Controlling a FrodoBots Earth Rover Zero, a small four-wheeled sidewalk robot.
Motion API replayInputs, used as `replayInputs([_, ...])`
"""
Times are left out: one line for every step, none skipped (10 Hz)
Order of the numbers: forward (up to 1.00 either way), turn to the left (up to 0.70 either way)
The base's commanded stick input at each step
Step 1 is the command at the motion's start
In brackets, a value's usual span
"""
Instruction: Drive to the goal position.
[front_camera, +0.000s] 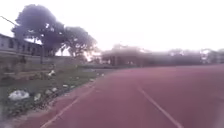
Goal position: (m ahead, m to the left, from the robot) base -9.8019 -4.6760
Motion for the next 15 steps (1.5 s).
replayInputs([0.70,0.00])
replayInputs([0.70,-0.18])
replayInputs([0.70,-0.29])
replayInputs([0.70,-0.05])
replayInputs([0.70,-0.18])
replayInputs([0.70,-0.35])
replayInputs([0.70,-0.35])
replayInputs([0.70,-0.22])
replayInputs([0.70,-0.23])
replayInputs([0.70,-0.02])
replayInputs([0.70,-0.27])
replayInputs([0.70,-0.19])
replayInputs([0.70,-0.04])
replayInputs([0.70,-0.27])
replayInputs([0.70,-0.20])
